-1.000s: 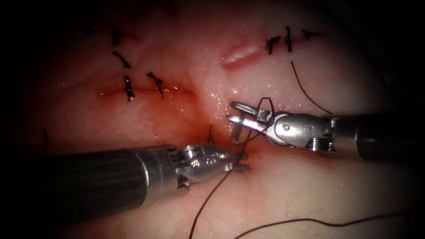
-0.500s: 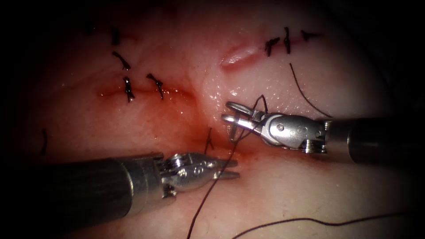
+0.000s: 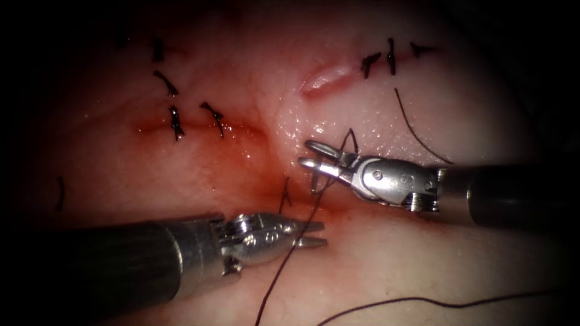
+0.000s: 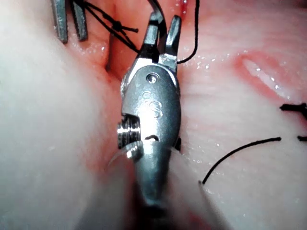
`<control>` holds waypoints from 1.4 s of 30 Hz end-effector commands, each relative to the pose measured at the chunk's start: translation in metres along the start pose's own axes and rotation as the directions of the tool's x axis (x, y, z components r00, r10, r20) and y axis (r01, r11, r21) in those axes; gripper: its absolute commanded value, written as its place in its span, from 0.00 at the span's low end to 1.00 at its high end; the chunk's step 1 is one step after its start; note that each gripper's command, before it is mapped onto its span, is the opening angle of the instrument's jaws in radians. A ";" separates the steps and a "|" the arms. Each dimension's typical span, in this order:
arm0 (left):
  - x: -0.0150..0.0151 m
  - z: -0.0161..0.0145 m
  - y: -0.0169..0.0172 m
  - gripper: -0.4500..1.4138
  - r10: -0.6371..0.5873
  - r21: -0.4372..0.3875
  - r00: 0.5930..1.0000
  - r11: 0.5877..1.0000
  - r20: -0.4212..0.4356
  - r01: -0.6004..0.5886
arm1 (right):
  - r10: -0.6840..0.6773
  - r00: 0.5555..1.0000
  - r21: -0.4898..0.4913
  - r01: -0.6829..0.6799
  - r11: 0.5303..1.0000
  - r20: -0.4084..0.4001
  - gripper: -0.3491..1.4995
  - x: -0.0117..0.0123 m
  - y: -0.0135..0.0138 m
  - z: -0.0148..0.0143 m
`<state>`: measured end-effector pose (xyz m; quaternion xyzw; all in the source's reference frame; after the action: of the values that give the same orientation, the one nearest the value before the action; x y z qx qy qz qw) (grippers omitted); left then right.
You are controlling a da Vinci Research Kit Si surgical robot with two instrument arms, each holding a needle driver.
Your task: Wound Closure
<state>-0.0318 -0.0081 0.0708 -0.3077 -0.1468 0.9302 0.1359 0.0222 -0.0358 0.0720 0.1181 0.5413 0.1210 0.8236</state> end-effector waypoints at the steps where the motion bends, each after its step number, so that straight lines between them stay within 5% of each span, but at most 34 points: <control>1: 0.0002 0.0007 -0.0002 0.35 0.002 0.000 1.000 1.000 0.000 -0.002 | 0.003 1.000 0.007 -0.003 1.000 0.008 0.00 -0.0003 -0.0002 0.0009; 42: 0.0003 0.0004 0.0000 0.34 0.005 0.008 1.000 1.000 0.012 -0.005 | 0.060 0.991 0.041 -0.066 0.997 0.118 0.00 -0.0055 -0.0040 -0.0004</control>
<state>-0.0316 -0.0081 0.0705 -0.3013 -0.1438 0.9328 0.1355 0.0190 -0.0413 0.0749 0.1608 0.4892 0.1275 0.8477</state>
